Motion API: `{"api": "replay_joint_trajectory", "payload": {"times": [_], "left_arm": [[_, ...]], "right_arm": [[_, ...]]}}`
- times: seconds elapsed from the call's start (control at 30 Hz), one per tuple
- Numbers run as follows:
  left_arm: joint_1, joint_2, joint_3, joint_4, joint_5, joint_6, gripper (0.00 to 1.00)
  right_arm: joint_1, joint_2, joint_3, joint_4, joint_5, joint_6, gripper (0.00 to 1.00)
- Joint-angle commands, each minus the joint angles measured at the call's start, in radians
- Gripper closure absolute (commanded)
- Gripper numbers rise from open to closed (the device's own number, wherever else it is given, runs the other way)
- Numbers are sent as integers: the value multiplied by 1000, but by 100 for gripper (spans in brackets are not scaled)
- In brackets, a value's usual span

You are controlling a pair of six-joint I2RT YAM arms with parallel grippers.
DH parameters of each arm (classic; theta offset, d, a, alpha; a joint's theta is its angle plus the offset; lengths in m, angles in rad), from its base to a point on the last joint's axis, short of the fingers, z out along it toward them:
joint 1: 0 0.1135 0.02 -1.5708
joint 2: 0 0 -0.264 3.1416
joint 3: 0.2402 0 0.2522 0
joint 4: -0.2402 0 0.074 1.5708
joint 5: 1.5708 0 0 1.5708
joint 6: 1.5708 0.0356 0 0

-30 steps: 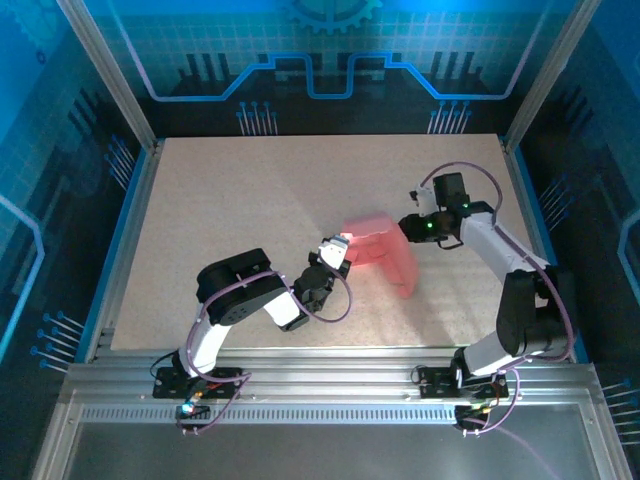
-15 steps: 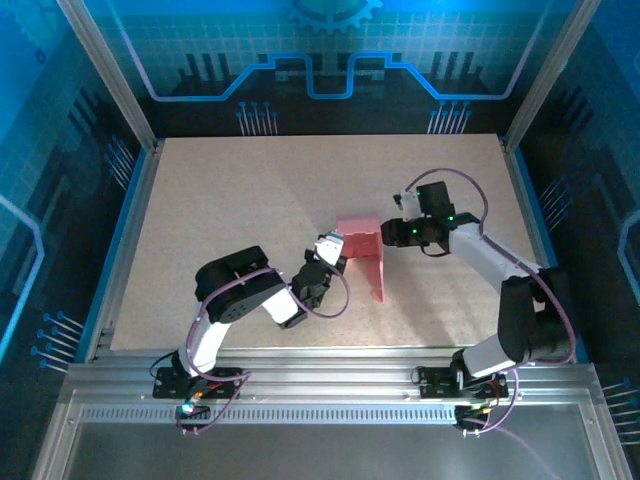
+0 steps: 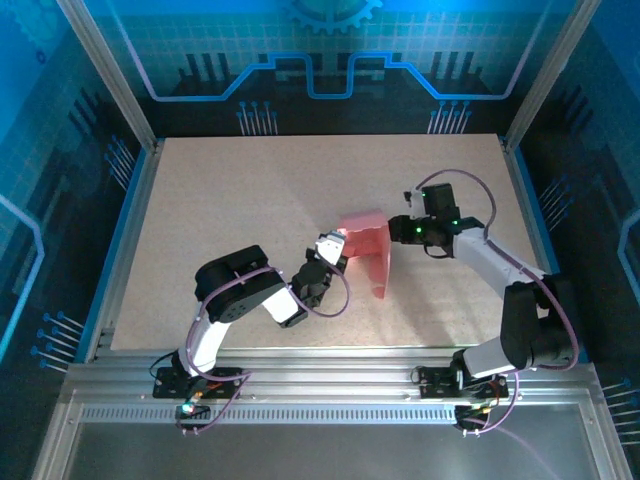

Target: Fold the paper box

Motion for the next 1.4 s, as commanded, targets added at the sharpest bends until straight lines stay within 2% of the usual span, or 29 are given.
{"api": "replay_joint_trajectory", "payload": {"times": [0.0,0.17,0.43,0.87,1.2,1.37], "left_arm": [[-20,11,-9,-74,76,-16,100],[-18,5,-7,-74,82,-43,100],[-23,-23,8,-78,108,-118,100],[-31,-34,32,-108,96,-126,100],[-35,-29,92,-148,116,-155,100],[-15,-34,31,-101,87,-138,100]], "right_arm": [[-32,-16,-18,61,-81,34,61],[-16,4,-54,119,-143,77,61],[61,15,-104,248,-129,184,63],[102,29,-97,240,-55,191,63],[158,99,-60,296,-75,244,63],[112,58,-66,252,-56,207,63]]}}
